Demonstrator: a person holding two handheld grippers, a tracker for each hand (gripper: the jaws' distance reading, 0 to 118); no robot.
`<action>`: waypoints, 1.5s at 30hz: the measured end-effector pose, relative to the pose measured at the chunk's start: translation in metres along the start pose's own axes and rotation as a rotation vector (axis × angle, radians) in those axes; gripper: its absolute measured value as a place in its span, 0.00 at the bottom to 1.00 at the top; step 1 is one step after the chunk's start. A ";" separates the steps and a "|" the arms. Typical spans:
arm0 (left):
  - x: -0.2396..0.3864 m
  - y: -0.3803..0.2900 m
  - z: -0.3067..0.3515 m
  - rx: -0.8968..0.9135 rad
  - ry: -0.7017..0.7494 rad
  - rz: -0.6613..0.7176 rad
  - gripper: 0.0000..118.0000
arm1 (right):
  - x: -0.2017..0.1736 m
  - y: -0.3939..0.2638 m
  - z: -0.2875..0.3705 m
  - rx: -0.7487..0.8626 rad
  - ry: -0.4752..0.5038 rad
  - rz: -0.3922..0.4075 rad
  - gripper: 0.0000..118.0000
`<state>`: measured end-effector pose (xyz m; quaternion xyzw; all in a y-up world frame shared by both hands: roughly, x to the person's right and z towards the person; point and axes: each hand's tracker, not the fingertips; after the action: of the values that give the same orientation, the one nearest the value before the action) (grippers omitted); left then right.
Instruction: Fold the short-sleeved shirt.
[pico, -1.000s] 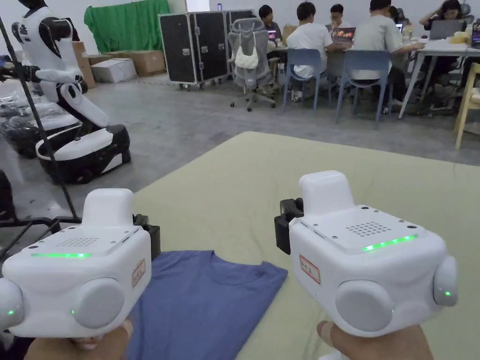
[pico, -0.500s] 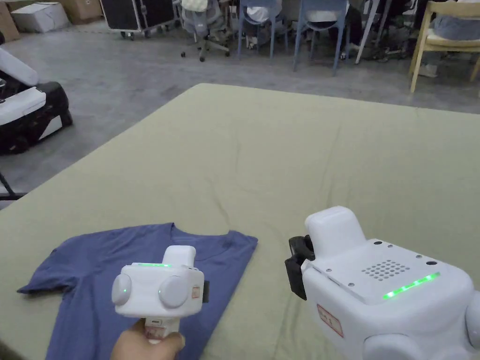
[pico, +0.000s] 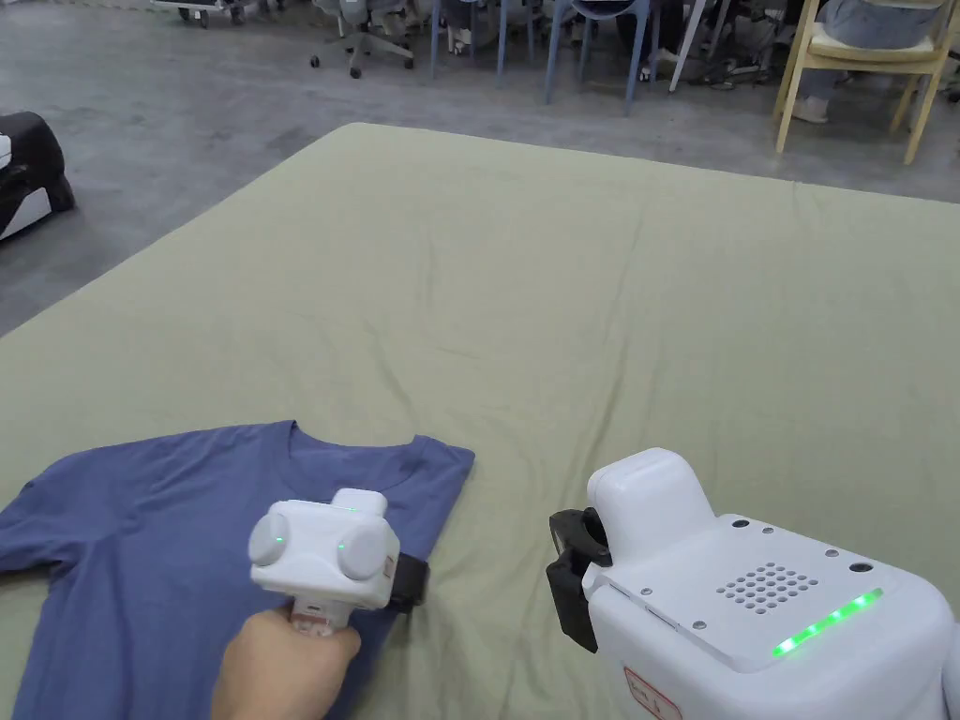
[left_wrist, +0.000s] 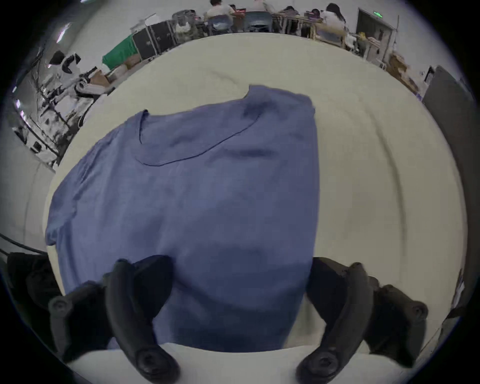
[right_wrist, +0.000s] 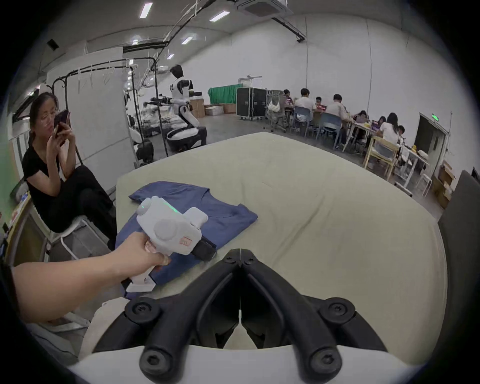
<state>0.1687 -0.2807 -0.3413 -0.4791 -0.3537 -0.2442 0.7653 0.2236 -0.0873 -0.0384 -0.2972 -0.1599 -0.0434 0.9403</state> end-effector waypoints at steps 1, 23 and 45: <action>-0.008 0.000 0.010 0.056 -0.023 0.048 0.32 | 0.003 -0.002 0.002 -0.002 0.000 -0.005 0.02; 0.148 0.117 0.346 0.716 -0.370 0.008 0.01 | 0.111 -0.020 0.216 0.253 -0.393 -0.217 0.02; 0.468 -0.033 0.171 0.056 -0.787 -0.307 1.00 | 0.153 -0.108 0.359 0.251 -0.704 -0.335 0.02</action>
<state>0.3876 -0.1557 0.0900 -0.4566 -0.6928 -0.1439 0.5393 0.2505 0.0322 0.3473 -0.1470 -0.5221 -0.0716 0.8370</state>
